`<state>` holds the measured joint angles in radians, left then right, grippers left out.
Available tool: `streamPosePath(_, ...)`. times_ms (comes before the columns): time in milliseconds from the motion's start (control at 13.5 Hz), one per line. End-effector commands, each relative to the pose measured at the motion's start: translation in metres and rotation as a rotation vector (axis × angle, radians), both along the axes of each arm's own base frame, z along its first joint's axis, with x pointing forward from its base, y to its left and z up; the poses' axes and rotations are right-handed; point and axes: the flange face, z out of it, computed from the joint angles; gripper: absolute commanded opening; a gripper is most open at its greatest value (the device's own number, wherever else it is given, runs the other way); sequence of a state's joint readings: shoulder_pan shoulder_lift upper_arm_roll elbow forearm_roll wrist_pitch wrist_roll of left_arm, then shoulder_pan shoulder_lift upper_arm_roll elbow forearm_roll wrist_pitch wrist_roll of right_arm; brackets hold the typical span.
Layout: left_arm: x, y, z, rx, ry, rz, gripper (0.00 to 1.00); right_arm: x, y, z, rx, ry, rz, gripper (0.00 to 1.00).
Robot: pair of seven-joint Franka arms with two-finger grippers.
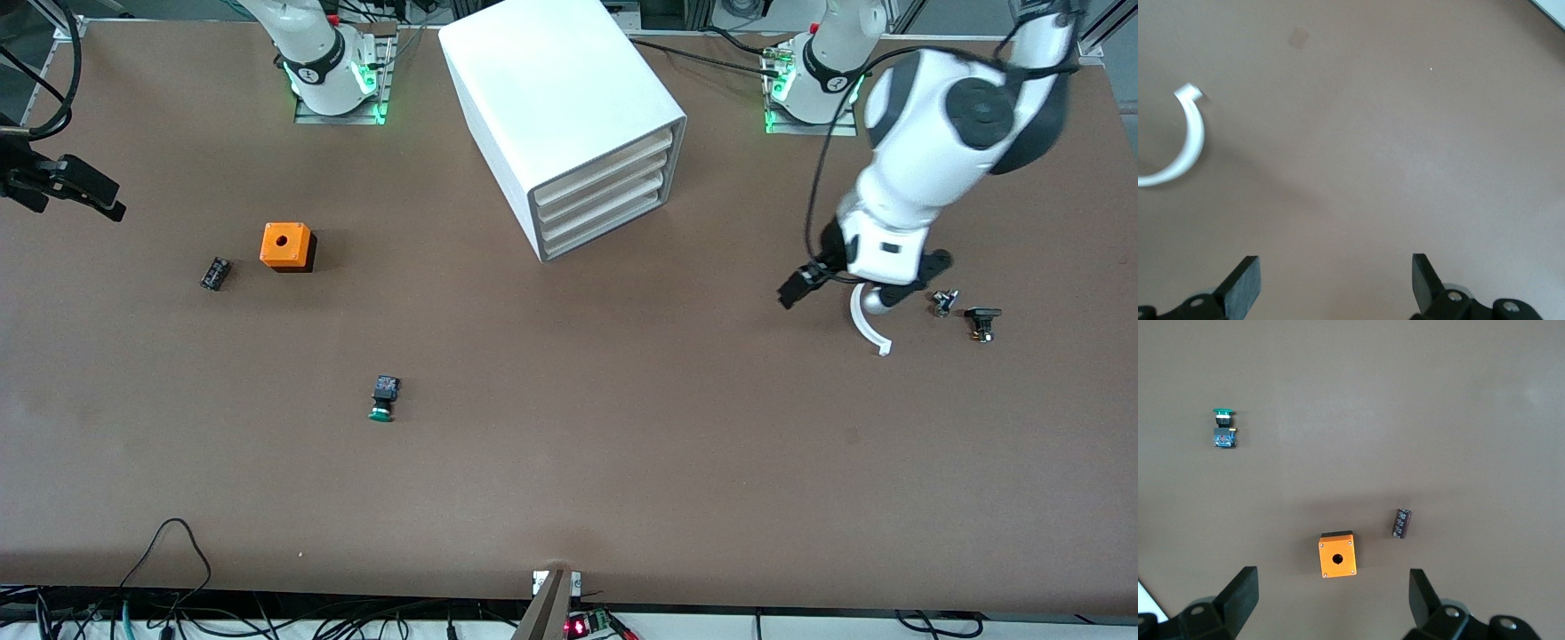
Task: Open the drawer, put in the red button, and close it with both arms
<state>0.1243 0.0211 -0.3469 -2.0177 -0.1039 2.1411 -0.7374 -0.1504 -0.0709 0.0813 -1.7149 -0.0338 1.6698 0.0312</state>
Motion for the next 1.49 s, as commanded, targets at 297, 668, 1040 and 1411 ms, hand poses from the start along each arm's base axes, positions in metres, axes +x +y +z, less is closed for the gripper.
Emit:
streamPosePath(297, 0.004, 0.128, 0.139, -0.017, 0.061, -0.326, 1.0, 0.0, 0.001, -0.003, 0.025, 0.038, 0.009, 1.0)
streamPosePath(668, -0.014, 0.127, 0.148, 0.048, 0.167, -0.363, 1.0, 0.0, 0.003, 0.006, 0.014, 0.013, 0.014, 1.0)
streamPosePath(1040, -0.006, 0.124, 0.142, 0.069, 0.159, -0.37, 1.0, -0.001, 0.003, 0.007, 0.014, 0.018, 0.014, 1.0)
streamPosePath(1411, -0.006, 0.121, 0.142, 0.068, 0.158, -0.376, 1.0, 0.0, 0.002, 0.007, 0.014, 0.016, 0.014, 1.0)
